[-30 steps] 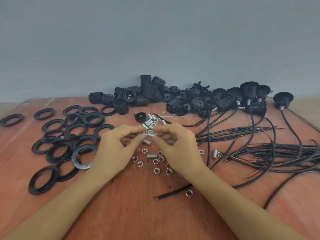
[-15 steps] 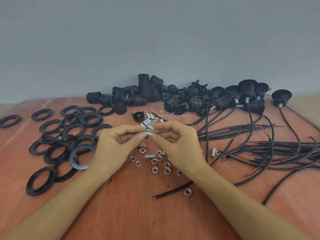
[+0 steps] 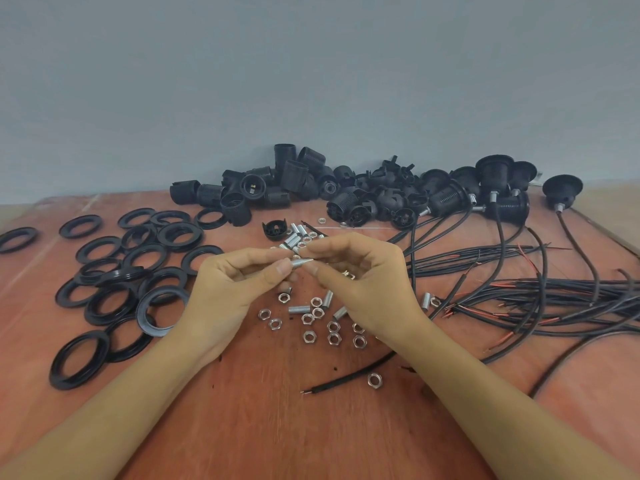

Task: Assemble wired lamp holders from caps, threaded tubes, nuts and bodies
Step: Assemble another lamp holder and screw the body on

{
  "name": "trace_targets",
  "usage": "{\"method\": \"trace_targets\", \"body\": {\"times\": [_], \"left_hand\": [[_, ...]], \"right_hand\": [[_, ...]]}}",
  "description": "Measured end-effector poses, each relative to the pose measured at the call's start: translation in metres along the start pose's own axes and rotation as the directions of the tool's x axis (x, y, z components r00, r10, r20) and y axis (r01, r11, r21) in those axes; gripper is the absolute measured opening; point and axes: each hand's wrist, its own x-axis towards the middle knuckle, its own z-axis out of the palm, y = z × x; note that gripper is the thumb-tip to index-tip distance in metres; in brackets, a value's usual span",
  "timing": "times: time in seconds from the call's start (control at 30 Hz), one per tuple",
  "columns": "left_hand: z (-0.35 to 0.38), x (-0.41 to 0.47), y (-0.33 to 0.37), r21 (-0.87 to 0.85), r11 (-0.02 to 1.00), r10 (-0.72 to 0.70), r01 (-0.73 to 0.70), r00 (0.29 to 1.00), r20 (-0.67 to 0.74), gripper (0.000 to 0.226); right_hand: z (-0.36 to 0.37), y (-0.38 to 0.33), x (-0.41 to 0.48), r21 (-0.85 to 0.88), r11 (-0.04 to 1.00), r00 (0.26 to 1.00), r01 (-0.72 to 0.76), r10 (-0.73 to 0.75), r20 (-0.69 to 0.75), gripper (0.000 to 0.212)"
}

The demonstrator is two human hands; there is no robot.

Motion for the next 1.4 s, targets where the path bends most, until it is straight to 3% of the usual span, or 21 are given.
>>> {"method": "trace_targets", "body": {"times": [0.33,0.67,0.9,1.17,1.4], "left_hand": [[0.003,-0.002,0.006,-0.023,0.992,-0.121,0.121,0.993,-0.004,0.023],[0.007,-0.002,0.010,-0.033,0.951,-0.307,0.307,0.952,0.009,0.026],[0.005,-0.002,0.009,-0.009,0.970,-0.244,0.244,0.970,0.023,0.020],[0.006,-0.001,0.012,-0.036,0.909,-0.416,0.416,0.909,0.014,0.024],[0.002,0.000,0.008,-0.066,0.905,-0.417,0.420,0.907,0.054,0.033]], "right_hand": [[-0.003,0.000,0.000,0.018,0.999,1.000,0.026,-0.026,0.002,0.018],[-0.005,0.001,-0.001,-0.120,0.979,0.985,0.167,-0.161,0.063,0.015],[-0.006,0.002,-0.001,-0.064,0.993,0.994,0.100,-0.097,0.059,0.015],[-0.007,0.000,0.000,-0.075,0.981,0.975,0.179,-0.166,0.150,0.023],[-0.009,-0.002,0.000,-0.074,0.987,0.979,0.145,-0.133,0.156,0.035]]}}
